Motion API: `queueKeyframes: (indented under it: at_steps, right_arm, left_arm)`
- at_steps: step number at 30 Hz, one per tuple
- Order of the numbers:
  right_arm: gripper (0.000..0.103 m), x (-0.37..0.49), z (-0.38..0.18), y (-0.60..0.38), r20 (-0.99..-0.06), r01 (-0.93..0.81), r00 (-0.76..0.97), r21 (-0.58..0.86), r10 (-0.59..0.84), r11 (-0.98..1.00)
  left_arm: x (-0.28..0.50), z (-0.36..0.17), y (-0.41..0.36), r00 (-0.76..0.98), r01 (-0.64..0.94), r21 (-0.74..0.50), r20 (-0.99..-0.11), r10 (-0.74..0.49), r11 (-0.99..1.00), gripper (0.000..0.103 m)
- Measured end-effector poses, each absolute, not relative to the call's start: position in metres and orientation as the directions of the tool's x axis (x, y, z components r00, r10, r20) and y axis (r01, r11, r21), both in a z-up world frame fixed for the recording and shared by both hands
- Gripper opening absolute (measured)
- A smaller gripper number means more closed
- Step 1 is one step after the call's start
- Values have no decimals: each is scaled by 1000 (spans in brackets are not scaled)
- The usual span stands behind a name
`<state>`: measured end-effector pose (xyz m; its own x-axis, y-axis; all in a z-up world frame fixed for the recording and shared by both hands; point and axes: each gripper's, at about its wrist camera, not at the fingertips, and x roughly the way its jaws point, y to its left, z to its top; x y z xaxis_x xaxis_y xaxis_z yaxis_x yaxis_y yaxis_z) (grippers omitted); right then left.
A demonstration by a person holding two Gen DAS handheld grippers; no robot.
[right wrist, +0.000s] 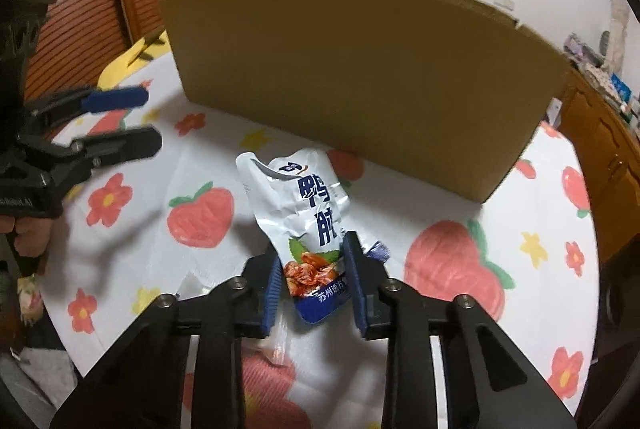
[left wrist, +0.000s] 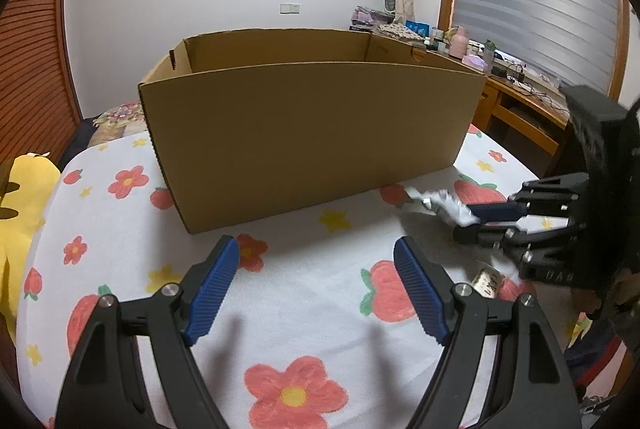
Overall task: Organize snacks
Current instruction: 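Grasp the white spicy-duck pouch with the right tool while the left tool grasps the white bar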
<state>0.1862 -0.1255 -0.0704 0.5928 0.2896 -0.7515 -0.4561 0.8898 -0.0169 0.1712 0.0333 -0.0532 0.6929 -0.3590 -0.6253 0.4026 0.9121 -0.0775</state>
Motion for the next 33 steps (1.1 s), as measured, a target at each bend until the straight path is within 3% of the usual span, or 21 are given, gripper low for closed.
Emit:
queueKeyframes:
  at_steps: [16,27,30,32,33]
  right_arm:
    - [21,173,-59,-165,-695,-367,643,90,322,926]
    - [21,164,-56,-179,-690,-346,649,107,320,932]
    - [21,162,-58,-181,-691,-339,651,107,315,935]
    - [21,161,-58,-181,-692,-337,650,110,315,935]
    - [21,161,-59,-181,-692,-335,649,112,315,935]
  left_arm:
    - [147,-54,-23,542,606,-58,-700,-465,793,80]
    - [142,-69,-54,428,679,-68,-773,-469,731,80]
    - [144,-71,-55,408,680,-82,-783,-469,729,74]
    - [145,-73,-57,395,679,-92,-790,-468,728,63]
    - [145,-73,-57,402,678,-85,-788,-466,730,62]
